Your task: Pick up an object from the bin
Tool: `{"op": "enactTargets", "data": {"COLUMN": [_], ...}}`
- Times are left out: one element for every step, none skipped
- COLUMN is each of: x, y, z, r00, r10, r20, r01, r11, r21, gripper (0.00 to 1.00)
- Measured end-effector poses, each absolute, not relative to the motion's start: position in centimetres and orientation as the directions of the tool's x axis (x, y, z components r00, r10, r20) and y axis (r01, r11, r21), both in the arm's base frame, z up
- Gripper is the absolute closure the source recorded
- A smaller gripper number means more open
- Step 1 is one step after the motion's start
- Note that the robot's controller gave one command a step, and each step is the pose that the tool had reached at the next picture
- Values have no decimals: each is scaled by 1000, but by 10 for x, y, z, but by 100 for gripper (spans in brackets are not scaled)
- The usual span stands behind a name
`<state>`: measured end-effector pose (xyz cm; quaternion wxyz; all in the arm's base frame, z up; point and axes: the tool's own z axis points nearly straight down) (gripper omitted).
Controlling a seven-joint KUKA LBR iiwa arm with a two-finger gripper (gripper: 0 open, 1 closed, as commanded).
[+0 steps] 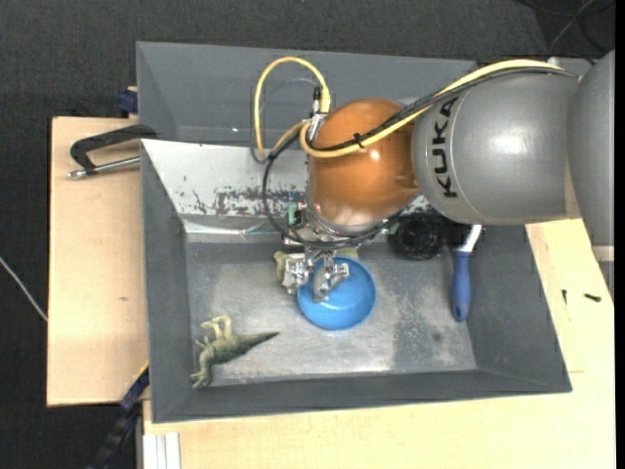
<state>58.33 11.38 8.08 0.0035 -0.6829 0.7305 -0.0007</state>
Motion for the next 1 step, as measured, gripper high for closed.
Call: {"op": "enactTargets", "data": {"x": [586], "y": [116], "z": [153], "r00": [-71], "r10": [-997], "r20": [-6], "r01": [-997], "r11": [71], "r21": [-13], "gripper": [100]}}
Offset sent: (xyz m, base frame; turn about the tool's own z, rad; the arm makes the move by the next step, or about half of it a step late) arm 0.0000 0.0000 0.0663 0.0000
